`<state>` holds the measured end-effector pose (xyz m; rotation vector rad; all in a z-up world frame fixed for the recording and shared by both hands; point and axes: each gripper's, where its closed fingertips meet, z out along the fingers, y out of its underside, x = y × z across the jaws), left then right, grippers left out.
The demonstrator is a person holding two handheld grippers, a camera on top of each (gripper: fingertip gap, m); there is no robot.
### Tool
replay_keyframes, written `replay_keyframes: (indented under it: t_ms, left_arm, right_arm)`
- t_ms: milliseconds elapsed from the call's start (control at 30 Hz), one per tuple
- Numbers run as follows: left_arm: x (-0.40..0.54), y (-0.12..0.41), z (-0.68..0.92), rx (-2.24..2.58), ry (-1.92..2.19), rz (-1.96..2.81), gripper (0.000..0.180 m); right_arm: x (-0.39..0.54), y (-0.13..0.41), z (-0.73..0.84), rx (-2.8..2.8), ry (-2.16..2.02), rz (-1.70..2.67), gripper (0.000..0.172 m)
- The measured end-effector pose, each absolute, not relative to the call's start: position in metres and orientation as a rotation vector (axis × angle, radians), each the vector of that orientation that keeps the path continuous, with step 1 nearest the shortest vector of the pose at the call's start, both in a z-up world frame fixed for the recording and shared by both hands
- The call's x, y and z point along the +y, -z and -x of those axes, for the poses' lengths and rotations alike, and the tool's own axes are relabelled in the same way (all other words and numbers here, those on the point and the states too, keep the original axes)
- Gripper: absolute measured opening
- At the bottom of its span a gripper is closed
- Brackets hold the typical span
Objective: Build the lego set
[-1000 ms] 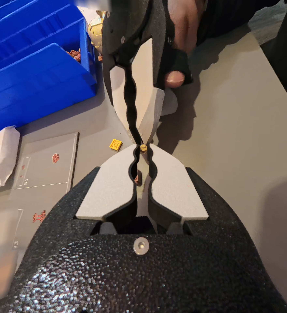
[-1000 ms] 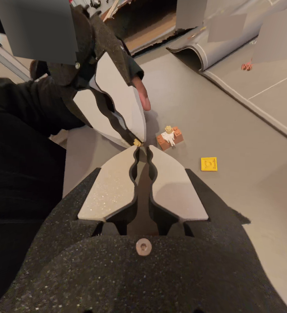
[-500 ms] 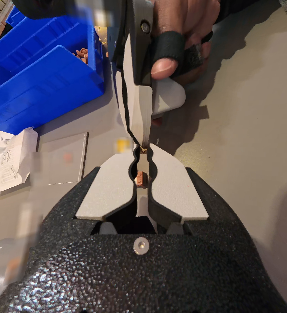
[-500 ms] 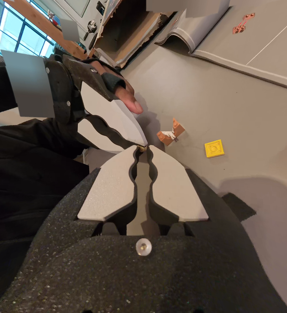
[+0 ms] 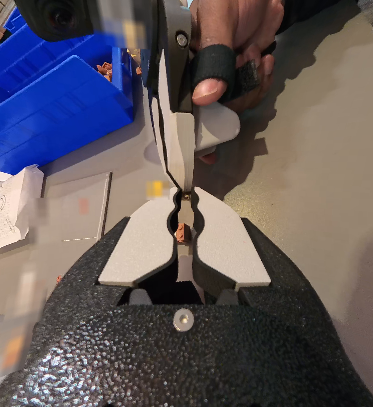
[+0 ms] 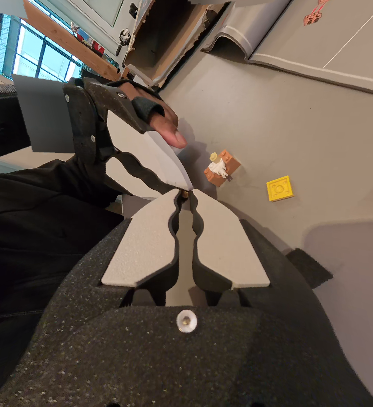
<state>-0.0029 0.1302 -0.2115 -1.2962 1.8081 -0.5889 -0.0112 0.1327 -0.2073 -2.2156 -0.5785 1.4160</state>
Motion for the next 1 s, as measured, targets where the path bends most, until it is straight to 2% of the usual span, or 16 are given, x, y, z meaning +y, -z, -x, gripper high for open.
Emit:
replay_keyframes:
  t_ms: [333,467,1000]
  left_arm:
    - [0.1289,0.2110,0.0030,1.812,0.600,1.286,0.008]
    - [0.1289,0.2099,0.0027,1.821,0.544,1.250,0.008]
    - [0.1283,0.2154,0.0019,1.852,0.484,1.239,0.008]
  right_arm:
    - [0.1316,0.2068,0.0118,-0.581,-1.442,2.208,0.007]
    - [0.1324,0.2081,0.0102,-0.567,-1.448,2.221,0.014]
    - [0.1296,0.2122,0.0114,-0.578,-1.459,2.245,0.007]
